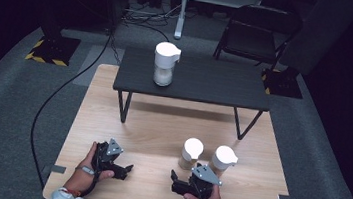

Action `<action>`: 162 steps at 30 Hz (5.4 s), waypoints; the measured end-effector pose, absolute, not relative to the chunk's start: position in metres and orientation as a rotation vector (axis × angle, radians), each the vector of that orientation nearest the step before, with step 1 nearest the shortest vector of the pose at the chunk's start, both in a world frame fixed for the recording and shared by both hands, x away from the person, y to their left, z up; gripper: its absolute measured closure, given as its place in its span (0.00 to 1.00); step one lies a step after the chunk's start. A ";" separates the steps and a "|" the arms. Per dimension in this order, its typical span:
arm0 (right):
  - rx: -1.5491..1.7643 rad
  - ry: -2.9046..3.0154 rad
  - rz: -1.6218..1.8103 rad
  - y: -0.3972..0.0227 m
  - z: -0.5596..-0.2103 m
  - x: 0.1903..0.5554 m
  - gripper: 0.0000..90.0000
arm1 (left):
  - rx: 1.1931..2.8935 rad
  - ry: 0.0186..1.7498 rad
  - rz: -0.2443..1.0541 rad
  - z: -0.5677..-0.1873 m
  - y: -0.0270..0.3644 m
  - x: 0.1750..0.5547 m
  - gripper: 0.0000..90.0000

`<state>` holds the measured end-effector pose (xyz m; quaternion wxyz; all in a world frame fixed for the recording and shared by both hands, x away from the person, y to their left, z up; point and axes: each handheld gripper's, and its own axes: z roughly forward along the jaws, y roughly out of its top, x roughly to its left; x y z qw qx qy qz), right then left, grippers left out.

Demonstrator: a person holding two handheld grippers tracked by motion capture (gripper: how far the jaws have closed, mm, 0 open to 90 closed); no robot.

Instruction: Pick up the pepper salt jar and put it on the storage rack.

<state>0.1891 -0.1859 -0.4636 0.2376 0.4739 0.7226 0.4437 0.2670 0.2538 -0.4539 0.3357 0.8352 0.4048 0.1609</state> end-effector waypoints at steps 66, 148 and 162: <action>1.329 1.688 1.093 -0.132 -0.471 0.196 0.33 | 2.184 1.048 0.414 -0.454 0.254 0.267 0.00; 1.185 1.750 1.208 -0.191 -0.333 0.215 0.33 | 2.184 1.045 0.414 -0.454 0.254 0.267 0.00; 1.157 1.720 1.217 -0.189 -0.310 0.228 0.33 | 2.183 1.047 0.413 -0.454 0.254 0.267 0.00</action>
